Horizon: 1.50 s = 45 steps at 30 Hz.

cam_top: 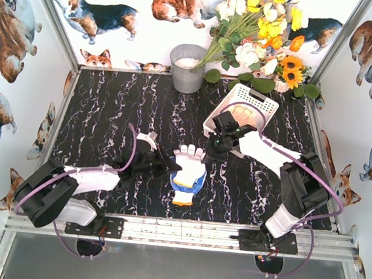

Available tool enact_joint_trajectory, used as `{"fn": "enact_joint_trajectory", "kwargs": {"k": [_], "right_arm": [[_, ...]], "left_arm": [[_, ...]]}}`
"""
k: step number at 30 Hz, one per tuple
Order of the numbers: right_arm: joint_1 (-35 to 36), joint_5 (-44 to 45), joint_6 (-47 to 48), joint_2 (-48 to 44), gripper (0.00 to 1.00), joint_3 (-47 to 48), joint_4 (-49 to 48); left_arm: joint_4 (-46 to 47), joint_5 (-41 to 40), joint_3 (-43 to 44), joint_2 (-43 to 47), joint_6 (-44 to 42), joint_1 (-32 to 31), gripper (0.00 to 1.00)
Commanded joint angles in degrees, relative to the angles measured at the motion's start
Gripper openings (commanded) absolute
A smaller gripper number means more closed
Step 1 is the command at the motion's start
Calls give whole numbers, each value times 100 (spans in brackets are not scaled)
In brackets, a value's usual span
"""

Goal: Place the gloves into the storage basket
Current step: Pick up the glove from the center of the board, then pair the glove with the glove.

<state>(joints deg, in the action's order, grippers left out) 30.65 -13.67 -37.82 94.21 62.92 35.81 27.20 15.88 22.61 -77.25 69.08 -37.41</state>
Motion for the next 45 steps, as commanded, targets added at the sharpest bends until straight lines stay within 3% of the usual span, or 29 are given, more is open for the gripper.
{"fn": "enact_joint_trajectory", "kwargs": {"k": [1, 15, 29, 45], "right_arm": [[34, -54, -41, -433, 0, -58, -238], [381, -37, -113, -561, 0, -262, -181], [616, 73, -234, -620, 0, -393, -230], [757, 280, -320, -558, 0, -674, -304]], "left_arm": [[-115, -229, -207, 210, 237, -213, 0], [-294, -839, -577, 541, 595, -837, 0], [-562, -1123, -815, 931, 808, -1078, 0], [-436, -1222, -1009, 787, 950, -1225, 0]]}}
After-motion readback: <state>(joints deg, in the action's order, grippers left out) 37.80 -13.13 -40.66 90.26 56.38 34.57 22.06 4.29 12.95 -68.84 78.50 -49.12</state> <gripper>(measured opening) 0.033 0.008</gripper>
